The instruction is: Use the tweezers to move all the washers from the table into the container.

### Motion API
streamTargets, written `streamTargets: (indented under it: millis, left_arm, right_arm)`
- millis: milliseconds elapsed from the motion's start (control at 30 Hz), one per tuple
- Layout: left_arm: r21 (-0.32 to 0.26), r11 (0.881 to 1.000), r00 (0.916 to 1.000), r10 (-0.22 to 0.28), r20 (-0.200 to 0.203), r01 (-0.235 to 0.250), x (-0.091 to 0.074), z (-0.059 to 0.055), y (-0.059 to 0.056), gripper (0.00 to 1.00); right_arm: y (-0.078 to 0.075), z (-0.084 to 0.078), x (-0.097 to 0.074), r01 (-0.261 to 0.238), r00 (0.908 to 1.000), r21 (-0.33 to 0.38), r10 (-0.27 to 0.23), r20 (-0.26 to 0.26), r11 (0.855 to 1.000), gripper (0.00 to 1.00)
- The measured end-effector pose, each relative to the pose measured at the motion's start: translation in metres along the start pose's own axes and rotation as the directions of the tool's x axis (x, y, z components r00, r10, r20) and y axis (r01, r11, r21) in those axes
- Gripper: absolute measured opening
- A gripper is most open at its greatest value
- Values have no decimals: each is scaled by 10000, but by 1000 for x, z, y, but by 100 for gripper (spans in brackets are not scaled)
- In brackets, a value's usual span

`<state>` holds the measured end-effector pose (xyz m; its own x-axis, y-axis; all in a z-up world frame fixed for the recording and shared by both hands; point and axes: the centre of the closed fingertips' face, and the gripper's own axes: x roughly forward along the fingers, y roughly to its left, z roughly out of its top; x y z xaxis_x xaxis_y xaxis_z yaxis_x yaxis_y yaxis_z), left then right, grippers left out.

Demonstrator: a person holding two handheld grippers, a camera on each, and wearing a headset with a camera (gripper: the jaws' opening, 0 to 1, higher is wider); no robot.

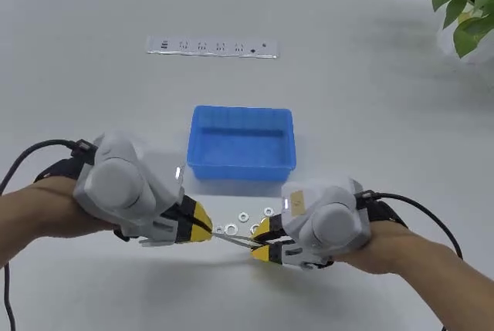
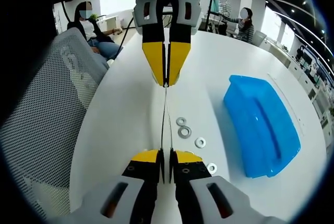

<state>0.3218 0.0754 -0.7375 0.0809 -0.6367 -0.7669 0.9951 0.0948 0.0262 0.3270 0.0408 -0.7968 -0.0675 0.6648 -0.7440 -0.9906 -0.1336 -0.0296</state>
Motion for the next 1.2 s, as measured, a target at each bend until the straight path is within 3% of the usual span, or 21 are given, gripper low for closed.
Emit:
streamTargets:
  millis: [400,667,1200]
  left_arm:
    - [355,9993,9995,101,315,-112,-12,28,-1,4]
    - [513,9986,9978,83,652,-117,-16,41,0,4]
    - [742,9972,9900,-113,1404,9,-11,65,-3,4]
  right_arm:
    - [1,11,-3,164,9996,0,-164,249,9999,10]
    - [1,16,-5,243,9990,37,-244,370,9997,10]
    - [3,25,-4,361,9956,245,-380,860,9990,11]
